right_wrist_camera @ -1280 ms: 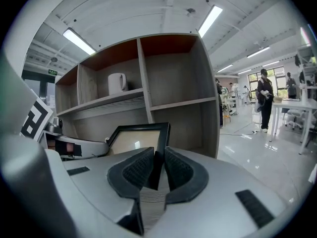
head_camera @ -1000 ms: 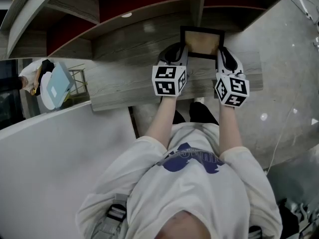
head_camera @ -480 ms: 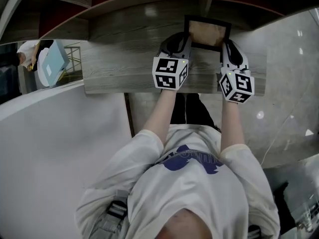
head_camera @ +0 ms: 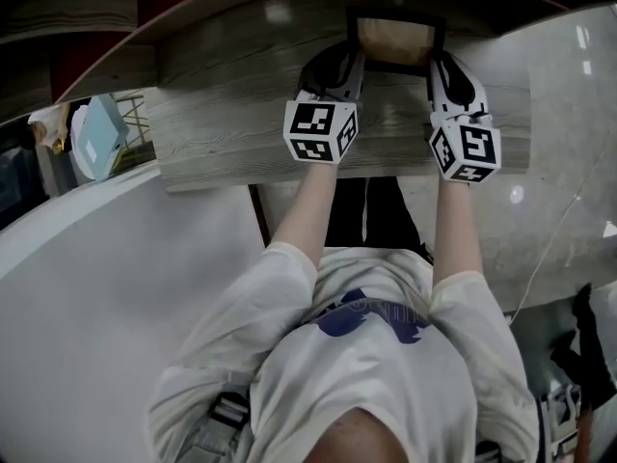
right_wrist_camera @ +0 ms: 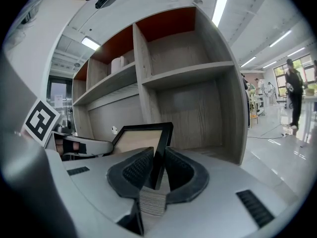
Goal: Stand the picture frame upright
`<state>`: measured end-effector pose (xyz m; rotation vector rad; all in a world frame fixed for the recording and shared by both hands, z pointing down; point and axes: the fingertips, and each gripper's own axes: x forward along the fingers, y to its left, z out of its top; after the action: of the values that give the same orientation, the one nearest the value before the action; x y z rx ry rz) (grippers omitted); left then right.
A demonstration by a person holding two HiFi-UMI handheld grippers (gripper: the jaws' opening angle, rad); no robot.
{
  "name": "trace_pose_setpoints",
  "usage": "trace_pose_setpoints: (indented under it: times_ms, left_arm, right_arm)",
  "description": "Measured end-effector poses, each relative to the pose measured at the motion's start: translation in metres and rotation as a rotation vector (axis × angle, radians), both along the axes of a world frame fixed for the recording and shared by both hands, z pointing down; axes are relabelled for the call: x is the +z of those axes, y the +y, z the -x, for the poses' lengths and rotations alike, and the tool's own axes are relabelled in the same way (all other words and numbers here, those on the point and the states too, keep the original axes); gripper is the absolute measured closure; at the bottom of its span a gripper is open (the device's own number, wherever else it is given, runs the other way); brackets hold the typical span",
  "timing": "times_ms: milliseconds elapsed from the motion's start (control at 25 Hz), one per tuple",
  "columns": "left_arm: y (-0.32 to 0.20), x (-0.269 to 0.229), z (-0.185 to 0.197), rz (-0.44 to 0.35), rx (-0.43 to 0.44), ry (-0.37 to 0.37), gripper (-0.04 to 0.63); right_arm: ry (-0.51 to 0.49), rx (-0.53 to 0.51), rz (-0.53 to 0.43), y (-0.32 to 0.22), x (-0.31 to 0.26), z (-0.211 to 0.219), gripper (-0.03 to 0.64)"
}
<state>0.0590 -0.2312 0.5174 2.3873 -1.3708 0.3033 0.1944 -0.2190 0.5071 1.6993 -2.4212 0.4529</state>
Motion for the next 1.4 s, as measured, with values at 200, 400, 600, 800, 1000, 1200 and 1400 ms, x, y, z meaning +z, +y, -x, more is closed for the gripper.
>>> trace_pose_setpoints:
  times_ms: [200,400,600,800,1000,1200,1400]
  left_arm:
    - [-0.002,0.008,-0.001,-0.004,0.006,0.005,0.517]
    - [-0.004,0.016,-0.001,-0.003,0.011,0.011,0.515]
    - [-0.005,0.021,-0.002,-0.003,0.019,0.004,0.515]
    - [-0.005,0.027,-0.002,0.007,0.029,-0.004,0.515]
    - [-0.006,0.034,-0.003,0.02,0.041,-0.015,0.515]
    - [-0.008,0.042,-0.004,0.035,0.048,-0.03,0.515]
    - [-0.01,0.05,-0.004,0.045,0.061,-0.053,0.515]
  right_arm:
    - [0.018,-0.006,-0.001,-0.004,0.009,-0.001,0.551]
    - [0.035,-0.011,0.0,-0.007,0.016,-0.001,0.549]
    - [0.053,-0.009,-0.003,-0.008,0.023,-0.001,0.549]
    - [0.062,-0.013,0.002,-0.01,0.03,-0.001,0.549]
    - [0.068,-0.013,0.012,-0.011,0.036,-0.001,0.549]
    - [0.082,-0.013,0.027,-0.012,0.045,-0.001,0.548]
    - [0.102,-0.015,0.037,-0.014,0.052,-0.001,0.547]
